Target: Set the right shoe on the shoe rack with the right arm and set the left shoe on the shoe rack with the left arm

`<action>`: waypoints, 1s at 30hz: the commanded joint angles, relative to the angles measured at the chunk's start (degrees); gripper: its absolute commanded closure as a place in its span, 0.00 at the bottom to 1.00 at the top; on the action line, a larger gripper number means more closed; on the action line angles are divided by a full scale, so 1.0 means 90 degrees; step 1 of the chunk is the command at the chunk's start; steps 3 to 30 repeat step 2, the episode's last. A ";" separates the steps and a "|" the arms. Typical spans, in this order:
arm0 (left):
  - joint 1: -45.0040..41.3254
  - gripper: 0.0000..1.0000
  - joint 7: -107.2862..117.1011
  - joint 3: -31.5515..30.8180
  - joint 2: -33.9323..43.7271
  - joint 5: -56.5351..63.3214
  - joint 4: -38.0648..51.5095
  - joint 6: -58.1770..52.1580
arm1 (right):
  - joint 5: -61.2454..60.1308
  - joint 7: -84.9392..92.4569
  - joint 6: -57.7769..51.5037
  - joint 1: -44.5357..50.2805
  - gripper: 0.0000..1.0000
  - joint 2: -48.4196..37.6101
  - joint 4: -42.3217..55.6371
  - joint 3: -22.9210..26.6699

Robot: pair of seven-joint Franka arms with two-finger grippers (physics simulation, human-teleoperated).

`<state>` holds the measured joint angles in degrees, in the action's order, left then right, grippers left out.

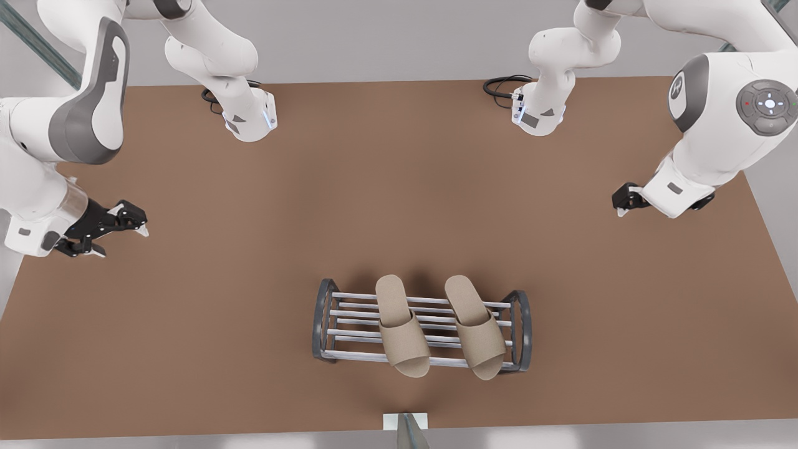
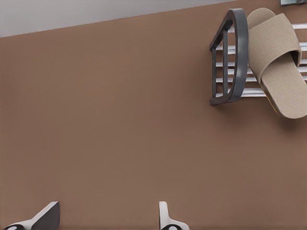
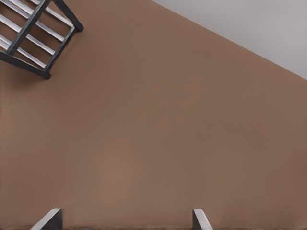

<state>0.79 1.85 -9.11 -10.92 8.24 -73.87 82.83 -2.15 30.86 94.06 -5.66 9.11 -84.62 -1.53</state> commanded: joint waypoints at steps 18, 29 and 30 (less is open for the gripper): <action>0.0000 0.00 -0.0030 -0.0003 0.0002 -0.0008 0.0005 0.0006 | 0.0073 -0.4152 -0.0656 0.0034 0.00 0.0032 0.0017 -0.0005; 0.0000 0.00 -0.0030 -0.0003 0.0002 -0.0008 0.0005 0.0006 | 0.0073 -0.4152 -0.0656 0.0034 0.00 0.0032 0.0017 -0.0005; 0.0000 0.00 -0.0030 -0.0003 0.0002 -0.0008 0.0005 0.0006 | 0.0073 -0.4152 -0.0656 0.0034 0.00 0.0032 0.0017 -0.0005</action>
